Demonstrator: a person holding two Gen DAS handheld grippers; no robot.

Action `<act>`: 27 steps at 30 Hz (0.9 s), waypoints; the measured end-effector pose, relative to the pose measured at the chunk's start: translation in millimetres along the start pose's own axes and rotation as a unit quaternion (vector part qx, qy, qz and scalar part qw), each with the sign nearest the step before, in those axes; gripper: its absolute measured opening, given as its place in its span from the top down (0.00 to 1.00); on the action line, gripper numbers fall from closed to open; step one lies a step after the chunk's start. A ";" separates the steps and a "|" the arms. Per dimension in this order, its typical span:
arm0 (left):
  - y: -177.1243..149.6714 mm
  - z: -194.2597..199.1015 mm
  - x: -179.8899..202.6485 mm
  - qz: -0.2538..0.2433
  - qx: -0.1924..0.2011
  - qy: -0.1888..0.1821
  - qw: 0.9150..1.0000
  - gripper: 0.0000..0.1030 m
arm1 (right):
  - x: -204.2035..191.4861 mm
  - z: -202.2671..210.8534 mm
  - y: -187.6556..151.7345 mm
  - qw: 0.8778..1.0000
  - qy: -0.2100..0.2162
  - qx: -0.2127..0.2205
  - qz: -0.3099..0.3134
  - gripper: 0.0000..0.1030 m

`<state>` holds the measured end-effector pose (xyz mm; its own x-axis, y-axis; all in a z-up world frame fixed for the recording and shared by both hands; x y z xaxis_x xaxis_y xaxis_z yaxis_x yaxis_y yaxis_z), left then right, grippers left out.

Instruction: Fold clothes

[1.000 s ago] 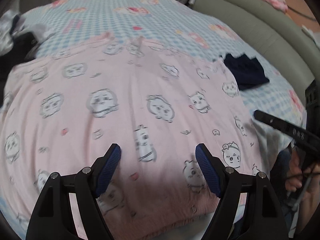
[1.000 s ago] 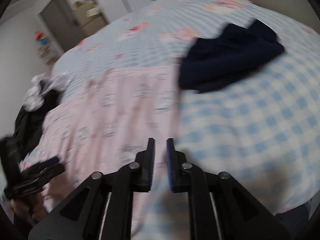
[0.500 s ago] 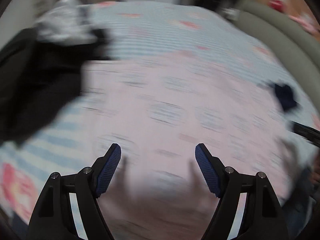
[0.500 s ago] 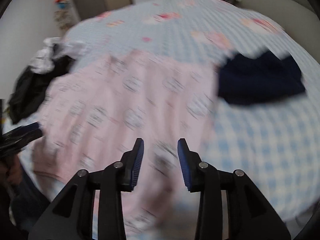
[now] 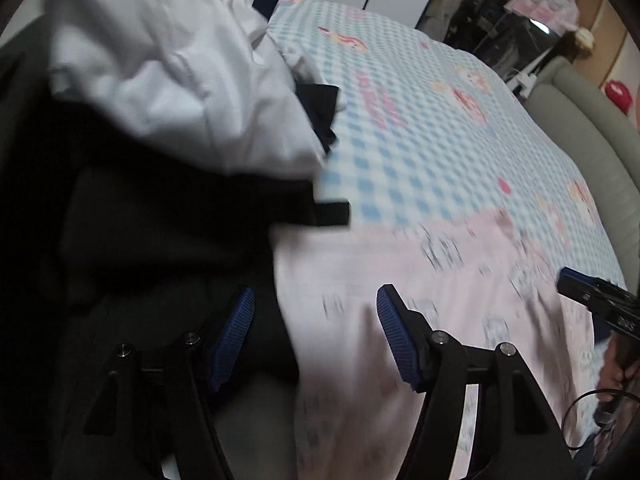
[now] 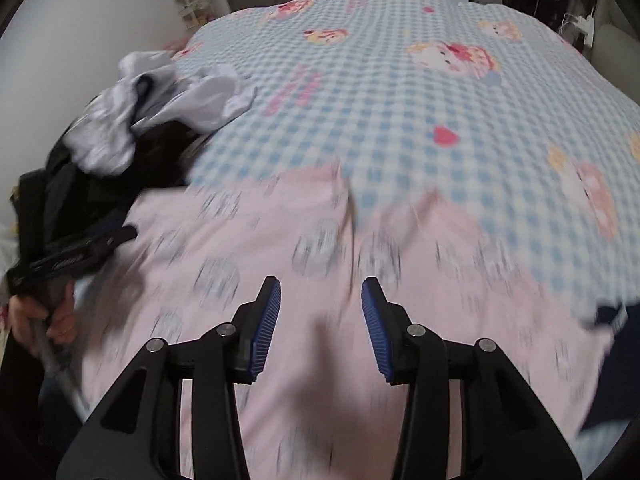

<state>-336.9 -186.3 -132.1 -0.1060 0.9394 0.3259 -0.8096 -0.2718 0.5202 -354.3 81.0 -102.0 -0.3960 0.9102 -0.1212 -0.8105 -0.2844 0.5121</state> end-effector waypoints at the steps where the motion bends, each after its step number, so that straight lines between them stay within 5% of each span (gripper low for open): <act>1: 1.2 -6.0 -2.4 0.000 -0.003 0.002 1.000 0.58 | 2.9 -14.1 8.5 1.000 0.004 -0.004 -0.009 0.52; 2: 2.3 -11.1 -4.5 -0.001 -0.006 0.004 1.000 0.75 | 6.3 -28.5 15.9 1.000 0.007 -0.010 -0.019 0.50; 4: 2.3 -10.3 -6.4 -0.008 -0.005 0.002 1.000 0.88 | 5.0 -57.4 24.7 0.999 0.013 -0.027 -0.021 0.50; 5: 4.4 -4.7 -6.7 -0.017 0.003 0.006 1.000 0.95 | 3.6 -71.1 25.8 0.999 0.012 -0.038 -0.016 0.61; 6: 7.8 2.1 -6.8 -0.030 0.013 0.014 0.999 0.95 | 2.3 -84.8 26.9 0.999 0.010 -0.049 -0.011 0.83; 9: 17.0 6.2 -16.4 -0.046 0.024 0.038 0.998 0.95 | -0.8 -87.2 39.5 1.000 0.011 -0.013 -0.011 0.90; 12: 12.4 -21.3 -33.0 -0.024 -0.021 0.026 0.999 0.91 | 10.8 -101.6 42.3 0.999 0.000 -0.005 -0.043 0.90; 15: 15.9 -2.1 -32.7 -0.009 -0.017 -0.008 1.000 0.86 | 19.7 -110.1 41.3 0.996 0.011 -0.017 -0.085 0.91; 17: 13.9 23.6 -33.2 0.001 0.004 -0.024 1.000 0.72 | 15.7 -93.0 45.4 0.997 0.014 -0.001 -0.082 0.81; 19: 2.1 41.9 -24.8 -0.013 0.013 -0.038 0.999 0.66 | 6.2 -73.2 45.2 0.997 0.031 0.009 -0.070 0.74; 25: -66.3 56.0 43.5 -0.115 -0.019 -0.081 0.990 0.67 | -43.2 -31.6 4.7 0.996 0.085 -0.012 -0.014 0.72; 27: -93.2 46.7 59.8 -0.159 -0.045 -0.064 0.984 0.66 | -61.5 -22.8 -20.4 0.996 0.090 -0.022 0.007 0.72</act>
Point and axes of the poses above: each gripper's, at about its wrist camera, not at the fingertips, and z roughly against the way its jaws point, x to its right, y to its top, the point moved 10 cm from there along -z, roughly the way its jaws point, and after that the axes turned 3 degrees about -y, right-handed, at the moved point
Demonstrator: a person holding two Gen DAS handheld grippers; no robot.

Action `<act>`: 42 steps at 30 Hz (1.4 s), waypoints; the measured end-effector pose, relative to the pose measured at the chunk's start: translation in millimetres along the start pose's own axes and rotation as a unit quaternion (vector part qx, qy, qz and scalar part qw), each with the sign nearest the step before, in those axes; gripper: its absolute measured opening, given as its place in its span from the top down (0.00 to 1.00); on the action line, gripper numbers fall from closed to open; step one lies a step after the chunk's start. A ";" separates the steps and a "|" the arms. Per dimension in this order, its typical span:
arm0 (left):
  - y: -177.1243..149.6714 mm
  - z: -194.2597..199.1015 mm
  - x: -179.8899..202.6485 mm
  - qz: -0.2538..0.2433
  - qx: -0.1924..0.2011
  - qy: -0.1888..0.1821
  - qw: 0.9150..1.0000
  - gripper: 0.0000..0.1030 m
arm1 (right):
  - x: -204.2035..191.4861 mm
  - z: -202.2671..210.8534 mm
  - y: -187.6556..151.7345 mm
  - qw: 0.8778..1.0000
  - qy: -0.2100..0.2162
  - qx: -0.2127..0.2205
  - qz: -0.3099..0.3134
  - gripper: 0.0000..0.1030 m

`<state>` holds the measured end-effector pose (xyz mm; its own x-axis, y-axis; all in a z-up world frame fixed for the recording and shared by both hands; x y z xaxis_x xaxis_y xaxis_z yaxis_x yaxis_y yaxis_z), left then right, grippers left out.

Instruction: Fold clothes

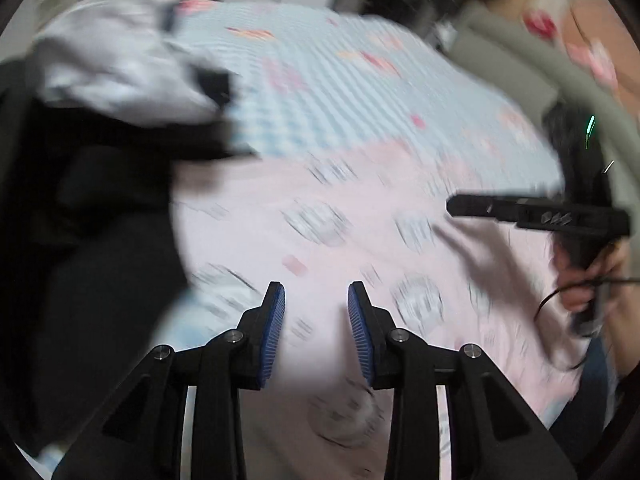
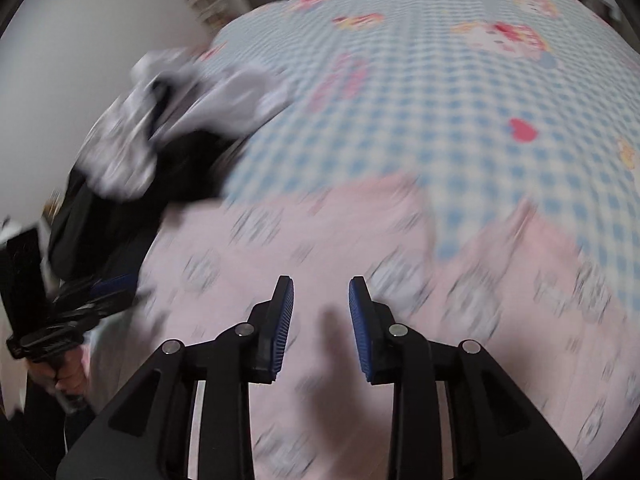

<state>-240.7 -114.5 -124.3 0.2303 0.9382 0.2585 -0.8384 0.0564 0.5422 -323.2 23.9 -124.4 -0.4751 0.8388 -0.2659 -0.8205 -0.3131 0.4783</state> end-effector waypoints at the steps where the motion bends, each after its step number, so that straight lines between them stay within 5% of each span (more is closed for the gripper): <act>1: -16.2 -7.1 3.7 -0.022 -0.030 0.024 0.999 0.64 | -6.1 1.9 -16.6 1.000 -0.004 -0.009 0.008 0.72; 3: -52.0 -3.4 -10.5 -0.058 -0.089 0.115 0.988 0.64 | 1.4 12.3 -52.0 0.999 -0.026 -0.025 0.011 0.72; 4: -63.3 13.1 -18.1 -0.046 -0.083 0.132 0.987 0.64 | 9.9 20.2 -70.7 0.998 -0.043 -0.033 0.007 0.72; 6: -72.7 37.8 -21.5 0.015 -0.063 0.099 0.993 0.63 | 29.3 41.7 -102.4 0.997 -0.061 -0.035 -0.023 0.72; 8: -69.0 45.9 -5.4 0.018 -0.041 0.075 0.996 0.63 | 48.4 66.2 -131.7 0.995 -0.068 -0.030 -0.070 0.69; 13: -39.4 25.0 76.0 -0.038 -0.009 -0.014 0.999 0.55 | 46.6 92.9 -169.7 0.992 -0.089 -0.006 -0.094 0.64; 15: -51.7 1.7 85.7 -0.042 -0.053 -0.018 0.998 0.53 | 43.8 91.1 -183.4 0.990 -0.105 -0.006 -0.090 0.63; 17: -87.5 -6.4 80.0 -0.043 -0.103 0.018 0.994 0.53 | 45.2 86.6 -201.1 0.988 -0.127 -0.019 -0.086 0.62; 24: -118.8 54.8 76.6 -0.030 -0.085 0.036 0.995 0.53 | 48.4 134.9 -259.4 0.987 -0.112 -0.008 -0.112 0.62; 31: -75.1 38.8 146.9 -0.052 -0.010 -0.039 0.998 0.52 | 52.3 144.1 -255.1 0.982 -0.092 0.026 -0.160 0.57; 35: -95.4 -5.9 148.2 -0.039 -0.082 0.002 0.996 0.53 | 52.7 129.8 -270.4 0.983 -0.099 0.014 -0.155 0.57; 42: -127.4 44.3 131.3 0.021 -0.049 -0.022 0.998 0.53 | 59.1 168.9 -287.3 0.981 -0.104 0.041 -0.156 0.57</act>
Point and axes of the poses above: each gripper's, at about its wrist camera, not at the fingertips, and z roughly against the way its jaws point, x to its right, y to its top, the point moved 10 cm from there along -z, roughly the way its jaws point, and after that the axes turned 3 degrees about -y, right-handed, at the moved point
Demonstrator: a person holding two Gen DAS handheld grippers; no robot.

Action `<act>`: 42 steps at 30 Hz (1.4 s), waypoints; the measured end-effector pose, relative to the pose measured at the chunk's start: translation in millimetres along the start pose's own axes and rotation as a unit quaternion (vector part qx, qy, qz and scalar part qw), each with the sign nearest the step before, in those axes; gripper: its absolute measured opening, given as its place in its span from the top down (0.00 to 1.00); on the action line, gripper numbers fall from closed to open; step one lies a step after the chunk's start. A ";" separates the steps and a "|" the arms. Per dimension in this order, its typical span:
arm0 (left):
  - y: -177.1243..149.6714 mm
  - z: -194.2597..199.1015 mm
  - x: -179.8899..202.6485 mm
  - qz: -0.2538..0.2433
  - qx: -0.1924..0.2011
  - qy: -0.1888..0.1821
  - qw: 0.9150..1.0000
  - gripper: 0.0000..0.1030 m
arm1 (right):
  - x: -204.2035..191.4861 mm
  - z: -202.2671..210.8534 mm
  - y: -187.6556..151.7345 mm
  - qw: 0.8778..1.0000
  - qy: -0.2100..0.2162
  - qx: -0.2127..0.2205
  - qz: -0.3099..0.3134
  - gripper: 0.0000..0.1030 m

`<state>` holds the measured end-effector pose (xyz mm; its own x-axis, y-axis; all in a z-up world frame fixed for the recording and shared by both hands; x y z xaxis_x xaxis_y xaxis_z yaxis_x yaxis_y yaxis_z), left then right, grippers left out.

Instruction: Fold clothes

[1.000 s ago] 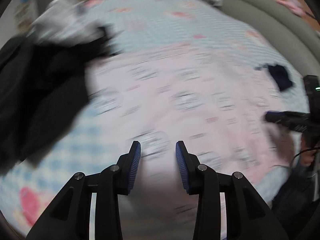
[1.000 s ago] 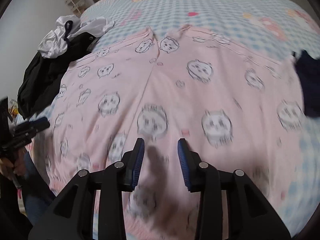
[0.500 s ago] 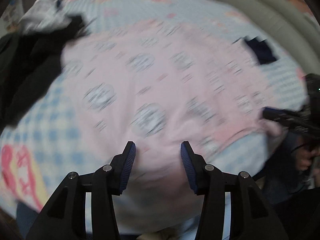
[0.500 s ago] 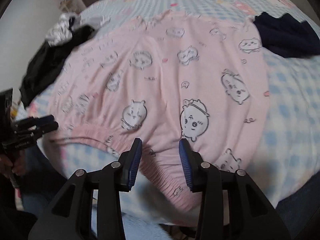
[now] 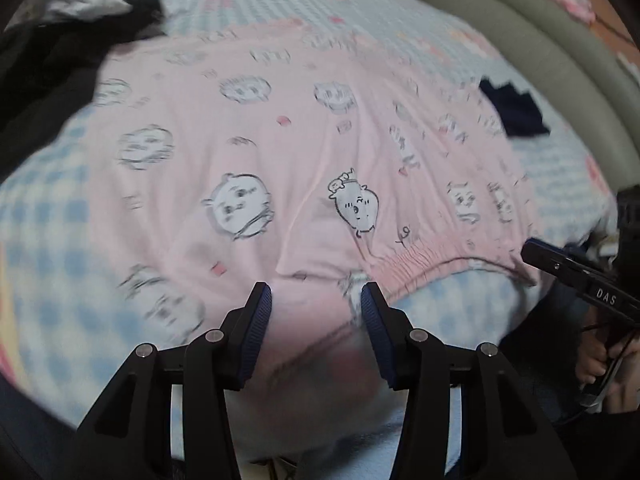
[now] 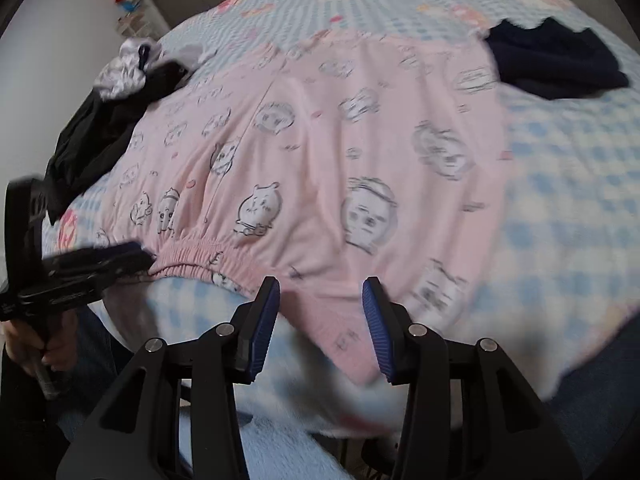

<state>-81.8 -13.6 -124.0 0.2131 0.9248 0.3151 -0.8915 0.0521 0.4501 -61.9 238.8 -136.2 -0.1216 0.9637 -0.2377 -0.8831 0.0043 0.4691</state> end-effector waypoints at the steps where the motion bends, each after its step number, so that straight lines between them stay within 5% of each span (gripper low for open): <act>1: 0.8 7.3 1.3 -0.001 0.011 0.000 1.000 0.53 | 5.1 6.0 1.4 1.000 0.006 0.007 -0.022 0.56; 6: 17.1 13.5 11.2 -0.013 0.046 -0.014 0.999 0.53 | 34.3 13.3 -0.4 0.993 0.021 0.010 -0.120 0.55; 12: 0.1 -7.3 -15.6 0.028 0.008 0.014 0.999 0.53 | 52.2 -1.4 -21.3 0.991 -0.016 -0.017 -0.133 0.53; 18: -0.1 3.2 -20.1 0.057 0.032 -0.019 0.998 0.52 | 29.9 0.6 -11.6 0.992 0.064 -0.007 -0.111 0.51; 19: 0.7 2.6 -18.3 0.055 0.032 -0.017 0.998 0.52 | 24.7 -2.7 -8.4 0.992 0.068 -0.007 -0.103 0.55; 21: 3.2 5.5 -9.9 0.042 0.035 -0.016 0.998 0.52 | 19.3 -6.4 -1.6 0.994 0.062 -0.003 -0.092 0.83; 28: 13.9 13.7 -0.3 0.039 0.054 -0.030 0.997 0.52 | -14.3 3.9 41.8 0.996 0.076 0.027 -0.046 0.95; 32: 7.4 10.1 -4.8 0.062 0.054 -0.044 0.996 0.54 | -70.5 9.7 75.4 0.992 0.109 0.038 0.043 0.95; 36: 6.3 6.8 -4.7 0.077 0.056 -0.054 0.994 0.54 | -114.4 -25.3 71.4 0.988 0.132 0.003 0.079 0.95; 40: 14.8 14.7 -3.8 0.087 0.069 -0.079 0.991 0.54 | -110.8 -72.8 38.1 0.989 0.128 -0.064 0.036 0.86; 42: 22.7 18.1 3.3 0.077 0.075 -0.097 0.990 0.54 | -107.0 -61.3 36.8 0.986 0.159 -0.055 0.002 0.71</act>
Point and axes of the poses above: each gripper's, at about its wrist camera, not at the fingertips, and z roughly against the way its jaws point, x to its right, y to its top, the point moved 10 cm from there along -z, roughly the way its jaws point, and after that the axes turned 3 degrees about -y, right-handed, at the moved point
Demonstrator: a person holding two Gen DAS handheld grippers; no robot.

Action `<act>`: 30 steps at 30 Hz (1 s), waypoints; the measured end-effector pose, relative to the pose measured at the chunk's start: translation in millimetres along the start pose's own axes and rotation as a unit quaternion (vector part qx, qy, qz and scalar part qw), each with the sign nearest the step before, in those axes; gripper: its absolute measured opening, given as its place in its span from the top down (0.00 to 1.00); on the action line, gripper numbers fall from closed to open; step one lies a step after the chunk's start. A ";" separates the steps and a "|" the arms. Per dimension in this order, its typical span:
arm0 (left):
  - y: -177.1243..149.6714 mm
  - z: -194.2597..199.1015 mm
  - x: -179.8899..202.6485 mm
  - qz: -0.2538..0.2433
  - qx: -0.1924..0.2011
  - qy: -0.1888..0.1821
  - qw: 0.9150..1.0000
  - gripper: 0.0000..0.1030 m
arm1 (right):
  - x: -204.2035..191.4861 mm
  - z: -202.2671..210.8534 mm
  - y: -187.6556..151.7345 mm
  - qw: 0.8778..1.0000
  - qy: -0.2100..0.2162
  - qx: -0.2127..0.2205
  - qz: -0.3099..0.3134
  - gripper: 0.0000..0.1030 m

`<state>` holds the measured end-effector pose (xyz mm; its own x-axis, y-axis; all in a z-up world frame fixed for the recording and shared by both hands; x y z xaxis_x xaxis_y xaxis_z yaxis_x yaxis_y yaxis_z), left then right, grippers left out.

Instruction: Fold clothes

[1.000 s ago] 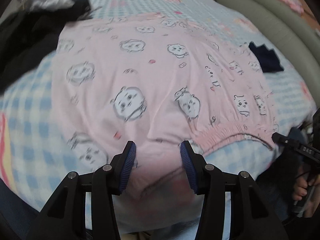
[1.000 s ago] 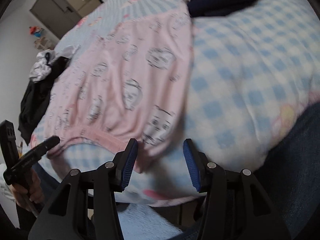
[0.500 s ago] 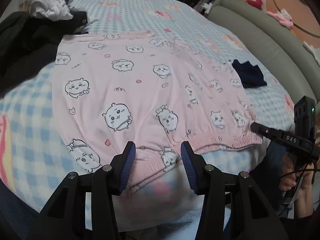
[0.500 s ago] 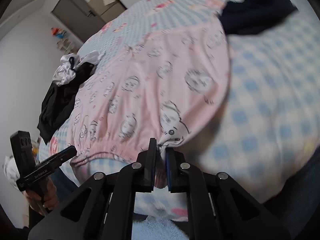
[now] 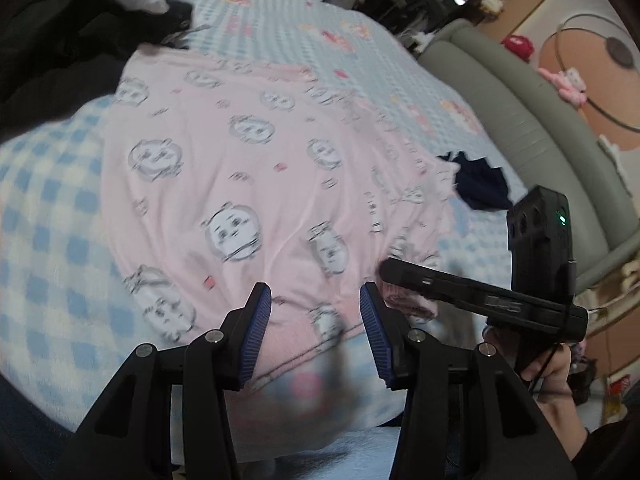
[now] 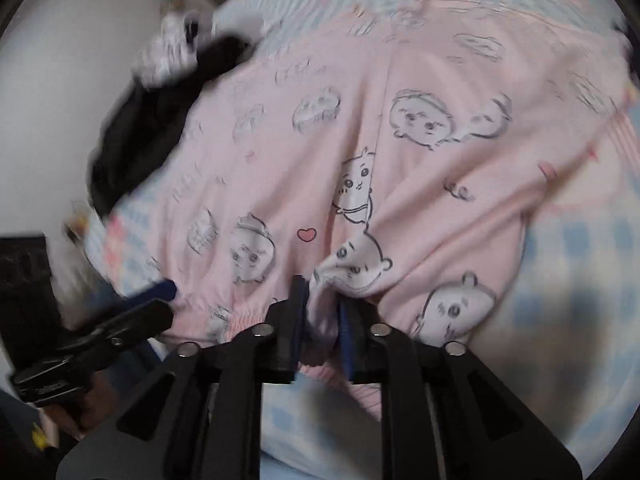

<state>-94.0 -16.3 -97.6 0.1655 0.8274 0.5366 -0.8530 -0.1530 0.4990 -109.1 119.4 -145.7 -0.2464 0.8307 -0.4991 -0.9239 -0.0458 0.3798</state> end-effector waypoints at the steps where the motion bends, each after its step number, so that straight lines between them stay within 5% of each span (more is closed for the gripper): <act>1: 4.4 -0.2 5.9 -0.008 0.002 -0.010 1.000 0.54 | -1.5 11.0 0.4 1.000 0.016 0.007 -0.009 0.69; 3: 14.8 -5.6 20.0 -0.027 0.001 -0.027 0.999 0.54 | -1.7 35.0 3.0 0.999 0.029 0.028 -0.019 0.67; 8: 19.7 -51.0 57.6 -0.092 -0.059 -0.042 0.993 0.53 | 25.9 68.6 -3.1 0.997 -0.025 0.065 -0.030 0.67; 11: 8.6 -82.0 68.4 -0.120 -0.112 -0.033 0.986 0.54 | 47.4 62.4 -18.8 0.997 -0.057 0.038 -0.041 0.66; 13: 1.6 -93.9 70.6 -0.132 -0.129 -0.020 0.983 0.64 | 50.5 57.6 -27.5 0.997 -0.061 0.025 -0.039 0.65; 14: 0.7 -96.9 70.7 -0.139 -0.130 -0.009 0.982 0.78 | 51.0 55.8 -31.2 0.997 -0.062 0.020 -0.038 0.65; 16: 6.3 -96.8 66.3 -0.126 -0.126 -0.001 0.984 0.88 | 49.0 53.6 -34.9 0.997 -0.062 0.015 -0.035 0.65; 23: 53.7 -50.9 69.6 -0.083 -0.052 -0.042 0.994 0.91 | 24.1 49.6 -14.1 0.998 -0.056 0.018 -0.014 0.59; 30: 71.9 9.2 37.7 -0.027 0.022 -0.006 0.999 0.91 | -19.8 39.0 9.7 0.999 -0.044 0.022 0.013 0.57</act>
<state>-144.6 -1.0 -35.2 0.2165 0.8280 0.5172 -0.8206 -0.1326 0.5559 -101.8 124.2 -101.7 -0.2425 0.8748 -0.4195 -0.9034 -0.0461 0.4262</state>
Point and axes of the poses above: each gripper's, at about its wrist camera, not at the fingertips, and z roughly against the way its jaws point, x to its right, y to its top, the point moved 10 cm from there along -z, roughly the way its jaws point, and after that the axes turned 3 degrees about -y, right-handed, at the moved point
